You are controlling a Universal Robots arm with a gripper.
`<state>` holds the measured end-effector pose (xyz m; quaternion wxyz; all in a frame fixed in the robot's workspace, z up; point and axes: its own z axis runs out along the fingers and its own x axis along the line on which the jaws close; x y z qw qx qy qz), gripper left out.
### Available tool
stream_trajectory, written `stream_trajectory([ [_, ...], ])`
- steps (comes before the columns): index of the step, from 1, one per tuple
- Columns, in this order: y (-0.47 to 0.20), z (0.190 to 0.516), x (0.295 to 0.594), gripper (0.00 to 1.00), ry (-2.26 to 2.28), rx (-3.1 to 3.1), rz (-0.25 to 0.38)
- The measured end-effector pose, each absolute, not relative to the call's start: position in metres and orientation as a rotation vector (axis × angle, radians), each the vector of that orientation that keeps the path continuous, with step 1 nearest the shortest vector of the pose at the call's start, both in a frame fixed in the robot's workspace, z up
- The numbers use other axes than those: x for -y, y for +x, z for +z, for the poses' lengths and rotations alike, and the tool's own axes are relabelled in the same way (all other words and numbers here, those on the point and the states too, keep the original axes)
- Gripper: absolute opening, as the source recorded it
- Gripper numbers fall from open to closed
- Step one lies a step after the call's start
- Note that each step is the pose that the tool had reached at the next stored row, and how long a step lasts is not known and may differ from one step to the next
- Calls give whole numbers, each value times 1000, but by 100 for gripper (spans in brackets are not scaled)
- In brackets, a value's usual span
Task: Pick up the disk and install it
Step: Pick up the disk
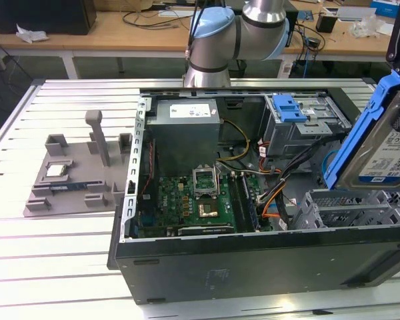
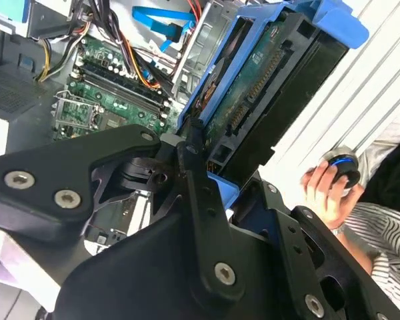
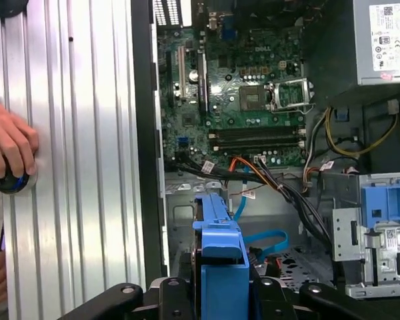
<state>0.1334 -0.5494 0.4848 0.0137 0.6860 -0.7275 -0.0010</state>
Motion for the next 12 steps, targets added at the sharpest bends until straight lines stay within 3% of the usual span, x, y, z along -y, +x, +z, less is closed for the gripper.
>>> stream_trajectory([
  [7, 133, 476, 549, 37, 2137, 2267, -5],
  [12, 133, 475, 550, 37, 2172, 2264, -41],
])
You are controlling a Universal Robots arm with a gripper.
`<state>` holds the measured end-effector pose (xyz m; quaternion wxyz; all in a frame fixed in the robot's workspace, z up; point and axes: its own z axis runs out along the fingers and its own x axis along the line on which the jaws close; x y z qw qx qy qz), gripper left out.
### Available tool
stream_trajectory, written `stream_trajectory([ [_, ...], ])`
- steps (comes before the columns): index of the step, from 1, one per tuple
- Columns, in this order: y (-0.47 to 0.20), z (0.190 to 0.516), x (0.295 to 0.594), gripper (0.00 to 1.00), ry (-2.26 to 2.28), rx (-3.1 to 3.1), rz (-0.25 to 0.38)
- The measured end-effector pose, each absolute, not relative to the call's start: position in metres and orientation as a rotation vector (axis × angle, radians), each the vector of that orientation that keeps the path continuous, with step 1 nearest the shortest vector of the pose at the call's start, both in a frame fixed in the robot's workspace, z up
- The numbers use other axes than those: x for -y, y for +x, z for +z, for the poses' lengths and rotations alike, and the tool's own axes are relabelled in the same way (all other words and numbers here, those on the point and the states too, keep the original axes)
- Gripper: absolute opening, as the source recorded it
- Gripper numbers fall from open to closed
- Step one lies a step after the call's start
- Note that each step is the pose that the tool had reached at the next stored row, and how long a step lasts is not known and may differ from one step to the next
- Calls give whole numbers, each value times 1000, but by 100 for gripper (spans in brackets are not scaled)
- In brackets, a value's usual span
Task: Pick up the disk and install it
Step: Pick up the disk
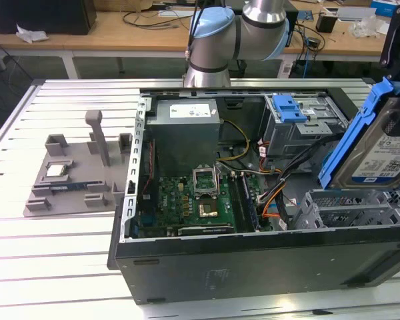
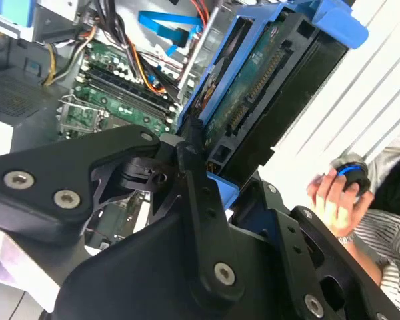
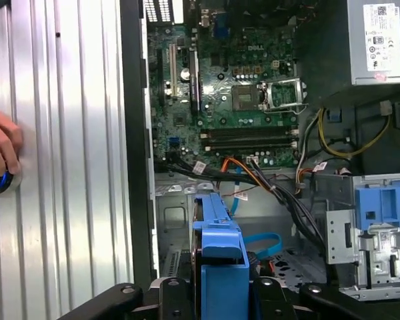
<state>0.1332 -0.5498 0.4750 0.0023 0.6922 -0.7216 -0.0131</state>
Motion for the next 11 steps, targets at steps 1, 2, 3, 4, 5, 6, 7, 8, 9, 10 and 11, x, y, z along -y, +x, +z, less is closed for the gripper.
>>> stream_trajectory([
  [1, 133, 475, 550, 37, 2190, 2246, -41],
  [2, 133, 475, 550, 37, 2217, 2218, -41],
  [3, 133, 474, 550, 37, 2236, 2199, -41],
  [4, 133, 474, 550, 37, 2249, 2186, -41],
  [5, 133, 474, 550, 37, 2250, 2184, -41],
  [6, 133, 474, 550, 37, 2250, 2184, -41],
  [7, 133, 474, 550, 37, 2250, 2184, -41],
  [8, 133, 474, 550, 37, 2250, 2184, -41],
  [9, 133, 474, 550, 37, 2250, 2184, -41],
  [10, 133, 474, 550, 37, 2250, 2184, -41],
  [11, 133, 474, 550, 37, 2250, 2184, -41],
])
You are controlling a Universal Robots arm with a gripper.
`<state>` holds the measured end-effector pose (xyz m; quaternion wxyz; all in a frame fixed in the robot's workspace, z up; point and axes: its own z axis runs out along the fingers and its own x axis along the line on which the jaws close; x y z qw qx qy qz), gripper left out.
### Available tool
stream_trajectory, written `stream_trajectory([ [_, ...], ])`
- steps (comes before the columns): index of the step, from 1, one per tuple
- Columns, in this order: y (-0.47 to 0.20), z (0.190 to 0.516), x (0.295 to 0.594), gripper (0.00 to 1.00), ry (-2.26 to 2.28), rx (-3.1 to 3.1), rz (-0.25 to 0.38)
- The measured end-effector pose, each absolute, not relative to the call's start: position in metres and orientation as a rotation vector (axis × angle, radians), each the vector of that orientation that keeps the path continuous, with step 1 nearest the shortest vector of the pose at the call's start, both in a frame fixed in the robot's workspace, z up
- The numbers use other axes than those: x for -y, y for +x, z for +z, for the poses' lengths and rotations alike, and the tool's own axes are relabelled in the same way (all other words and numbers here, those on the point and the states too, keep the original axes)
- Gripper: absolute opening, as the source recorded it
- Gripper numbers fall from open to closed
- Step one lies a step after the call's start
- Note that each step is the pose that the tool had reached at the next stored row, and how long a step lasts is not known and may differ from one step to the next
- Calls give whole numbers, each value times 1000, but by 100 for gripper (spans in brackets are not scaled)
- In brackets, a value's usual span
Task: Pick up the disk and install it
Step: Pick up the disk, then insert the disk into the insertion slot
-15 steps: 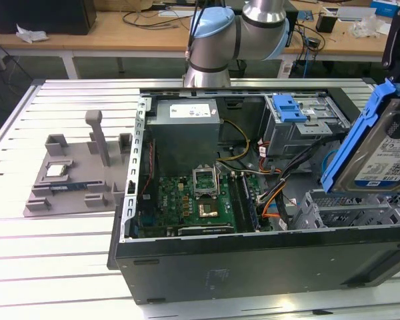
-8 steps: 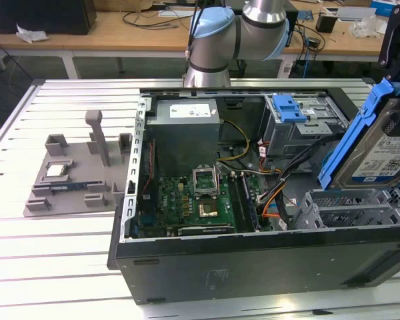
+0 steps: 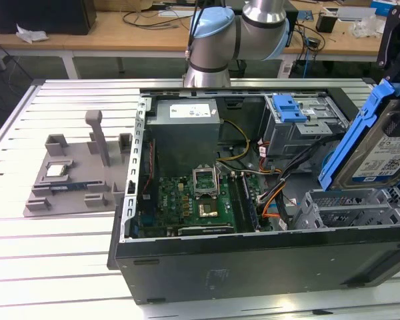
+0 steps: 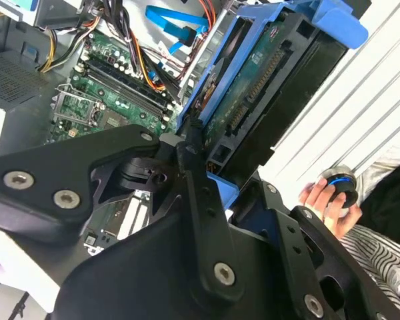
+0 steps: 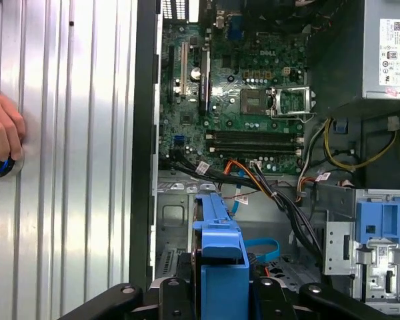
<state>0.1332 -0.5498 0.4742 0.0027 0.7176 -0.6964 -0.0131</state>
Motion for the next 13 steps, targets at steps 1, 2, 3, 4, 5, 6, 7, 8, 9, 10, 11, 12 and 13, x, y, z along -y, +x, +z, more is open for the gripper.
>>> stream_trajectory([
  [1, 133, 474, 550, 37, 2250, 2184, -41],
  [2, 133, 474, 550, 37, 2250, 2184, -41],
  [3, 133, 474, 550, 37, 2250, 2184, -41],
  [4, 133, 474, 550, 37, 2250, 2184, -41],
  [5, 133, 474, 550, 37, 2250, 2184, -41],
  [6, 133, 474, 550, 37, 2250, 2184, -41],
  [7, 133, 474, 550, 37, 2250, 2184, -41],
  [8, 133, 473, 550, 37, 2250, 2184, -41],
  [9, 133, 470, 550, 37, 2250, 2184, -41],
  [10, 133, 467, 550, 37, 2250, 2184, -41],
  [11, 134, 464, 550, 37, 2250, 2184, -41],
  [12, 134, 463, 550, 37, 2250, 2183, -41],
  [13, 135, 460, 550, 37, 2249, 2185, -42],
])
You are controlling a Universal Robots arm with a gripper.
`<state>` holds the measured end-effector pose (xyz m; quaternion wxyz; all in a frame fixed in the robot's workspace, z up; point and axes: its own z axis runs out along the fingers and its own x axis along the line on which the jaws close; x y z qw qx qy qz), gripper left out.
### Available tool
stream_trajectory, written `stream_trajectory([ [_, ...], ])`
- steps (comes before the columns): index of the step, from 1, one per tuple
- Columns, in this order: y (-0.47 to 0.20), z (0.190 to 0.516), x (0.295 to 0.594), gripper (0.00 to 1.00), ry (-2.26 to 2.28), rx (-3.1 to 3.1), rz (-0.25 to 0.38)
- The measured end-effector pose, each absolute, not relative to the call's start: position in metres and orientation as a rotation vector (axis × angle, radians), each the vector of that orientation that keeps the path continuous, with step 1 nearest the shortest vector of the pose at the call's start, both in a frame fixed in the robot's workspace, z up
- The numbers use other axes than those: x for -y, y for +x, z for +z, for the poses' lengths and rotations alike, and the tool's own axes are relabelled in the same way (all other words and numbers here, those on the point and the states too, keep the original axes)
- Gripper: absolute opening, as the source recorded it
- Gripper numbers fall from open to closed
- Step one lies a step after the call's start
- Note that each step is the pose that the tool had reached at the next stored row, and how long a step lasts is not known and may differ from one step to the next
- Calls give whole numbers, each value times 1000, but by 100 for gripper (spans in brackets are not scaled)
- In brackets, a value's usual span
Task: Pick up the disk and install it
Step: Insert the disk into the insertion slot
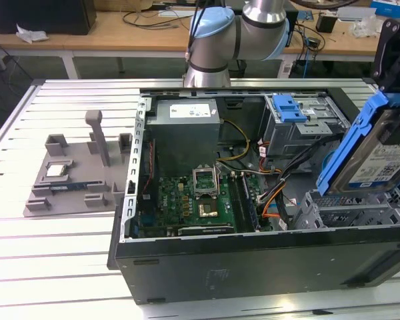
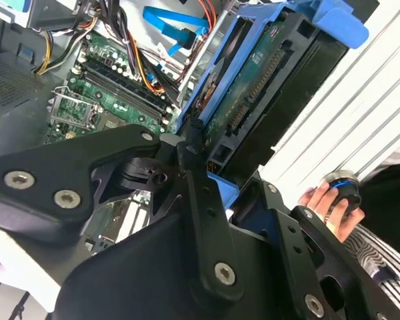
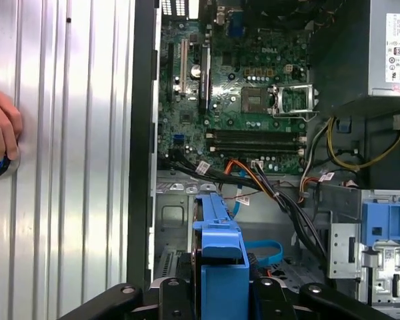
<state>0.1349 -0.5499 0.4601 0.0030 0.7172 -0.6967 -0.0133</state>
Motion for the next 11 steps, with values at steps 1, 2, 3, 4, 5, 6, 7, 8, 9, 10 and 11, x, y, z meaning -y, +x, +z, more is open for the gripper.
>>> stream_trajectory([
  [1, 135, 458, 550, 37, 2239, 2195, -42],
  [2, 135, 457, 550, 37, 2229, 2205, -42],
  [3, 136, 455, 550, 37, 2227, 2207, -42],
  [4, 136, 453, 550, 37, 2226, 2208, -42],
  [5, 136, 451, 550, 37, 2225, 2209, -42],
  [6, 136, 450, 550, 37, 2225, 2210, -42],
  [7, 136, 449, 550, 37, 2224, 2210, -42],
  [8, 136, 448, 550, 37, 2224, 2210, -42],
  [9, 136, 446, 550, 37, 2225, 2210, -42],
  [10, 136, 445, 550, 37, 2225, 2210, -42],
  [11, 136, 444, 550, 37, 2225, 2210, -42],
])
